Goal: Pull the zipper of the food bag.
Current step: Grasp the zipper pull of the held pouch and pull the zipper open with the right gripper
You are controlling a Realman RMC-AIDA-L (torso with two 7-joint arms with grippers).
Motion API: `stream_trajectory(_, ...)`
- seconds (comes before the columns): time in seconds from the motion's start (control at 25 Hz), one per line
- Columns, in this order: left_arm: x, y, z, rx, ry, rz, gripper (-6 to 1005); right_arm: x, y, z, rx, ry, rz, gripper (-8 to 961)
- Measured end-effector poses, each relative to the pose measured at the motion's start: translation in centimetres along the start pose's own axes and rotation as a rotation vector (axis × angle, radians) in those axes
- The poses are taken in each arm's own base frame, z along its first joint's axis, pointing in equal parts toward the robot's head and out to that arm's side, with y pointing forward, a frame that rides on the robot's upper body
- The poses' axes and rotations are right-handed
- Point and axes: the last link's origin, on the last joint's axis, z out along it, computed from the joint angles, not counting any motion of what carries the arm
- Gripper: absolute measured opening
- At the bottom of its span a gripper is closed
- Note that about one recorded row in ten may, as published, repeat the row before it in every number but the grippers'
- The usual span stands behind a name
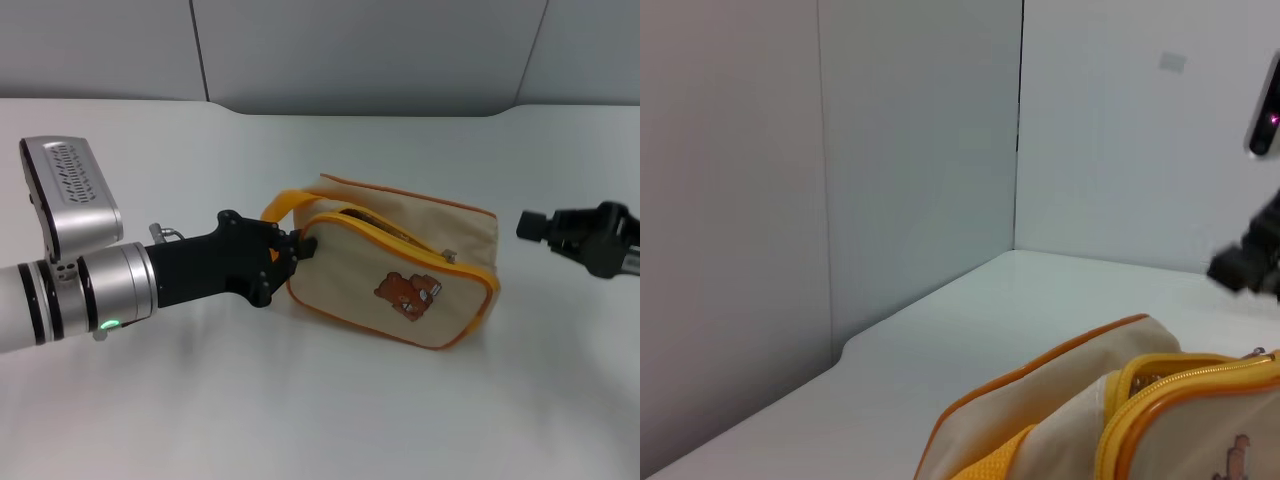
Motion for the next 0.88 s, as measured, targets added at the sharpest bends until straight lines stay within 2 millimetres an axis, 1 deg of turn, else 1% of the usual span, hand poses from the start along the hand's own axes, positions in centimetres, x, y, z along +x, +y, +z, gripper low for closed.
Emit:
stream_trajectory(0.12,0.0,0.1,0.1,-0.005,-0.002,0.002,57,-0.2,0.8,0.4,-0.055,0.022,0.010,59)
stream_trajectory(0.24,0.2,0.1,0.3,-0.008,-0.001,0.007,56,-0.3,1.0,1.1,-0.073,0.064,0.046,112)
stream_trajectory(0.4,0.3,0.1,0.4,-0.008,0.002,0.008,56,-0.3,0.7,2.3,-0.032,0.115,0.095,182)
stream_trajectory(0.56,0.3,0.0,0.4,-0.007,0.004,0.010,56,-0.3,0.1,2.9,0.037,0.151,0.127,253)
stream_trajectory(0.8,0.7,0.0,0.5,-0.013,0.012,0.020,57,-0.3,0.1,3.7,0.059,0.176,0.147,463)
stream_trajectory(0.88,0.8,0.0,0.6,-0.018,0.015,0.024,57,-0.3,0.4,4.4,0.048,0.186,0.158,486)
